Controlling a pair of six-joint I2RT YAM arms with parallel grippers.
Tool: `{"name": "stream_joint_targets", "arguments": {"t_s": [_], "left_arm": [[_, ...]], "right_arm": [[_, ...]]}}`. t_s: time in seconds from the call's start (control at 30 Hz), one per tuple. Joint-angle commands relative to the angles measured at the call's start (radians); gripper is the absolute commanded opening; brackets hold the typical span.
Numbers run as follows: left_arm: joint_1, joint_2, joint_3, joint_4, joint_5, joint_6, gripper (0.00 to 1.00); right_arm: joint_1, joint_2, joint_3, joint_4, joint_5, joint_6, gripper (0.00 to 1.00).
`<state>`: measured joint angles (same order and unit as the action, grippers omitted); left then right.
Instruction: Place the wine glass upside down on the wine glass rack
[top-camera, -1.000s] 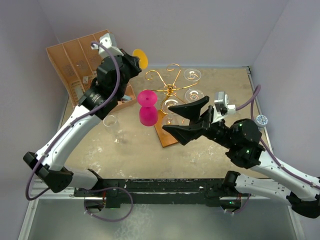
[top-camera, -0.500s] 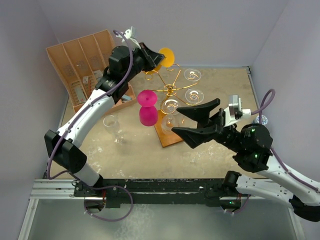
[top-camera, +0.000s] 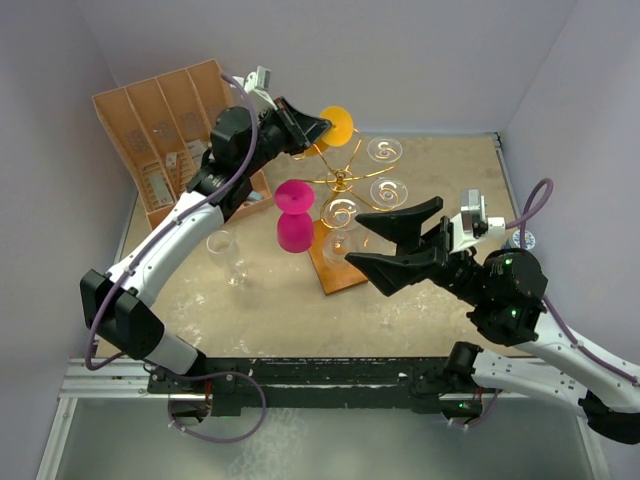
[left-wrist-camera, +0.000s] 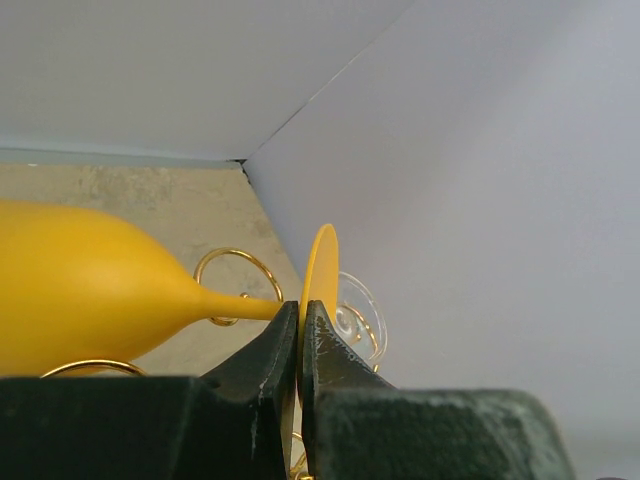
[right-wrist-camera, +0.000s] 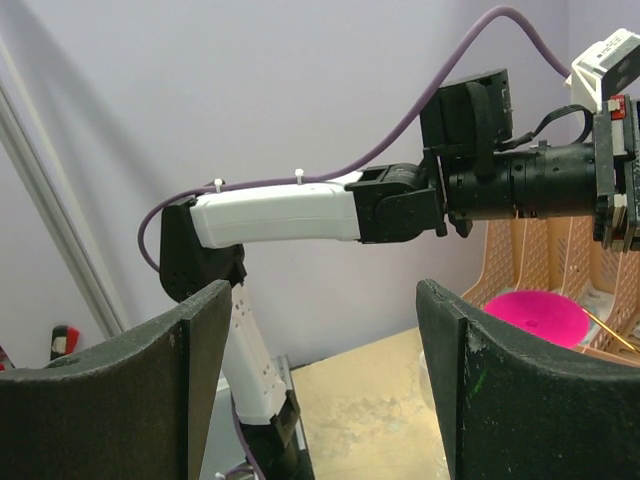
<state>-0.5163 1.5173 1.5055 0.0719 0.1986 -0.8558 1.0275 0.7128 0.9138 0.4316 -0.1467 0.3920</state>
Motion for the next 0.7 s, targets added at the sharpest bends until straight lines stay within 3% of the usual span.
{"name": "stream_joint_targets", "arguments": {"t_s": [0.0,0.67], "left_arm": [[0.007,-0.047,-0.012,0.089,0.048,-0.026,0.0],[0.007,-0.06,-0.08,0.115,0.067,-0.218,0.0]], "right_arm": [[0.003,0.003,0.0,0.053,0.003,0.014,0.76],[0.003,-0.016,-0.033,0.06,0.042,0.053,0.76]]}}
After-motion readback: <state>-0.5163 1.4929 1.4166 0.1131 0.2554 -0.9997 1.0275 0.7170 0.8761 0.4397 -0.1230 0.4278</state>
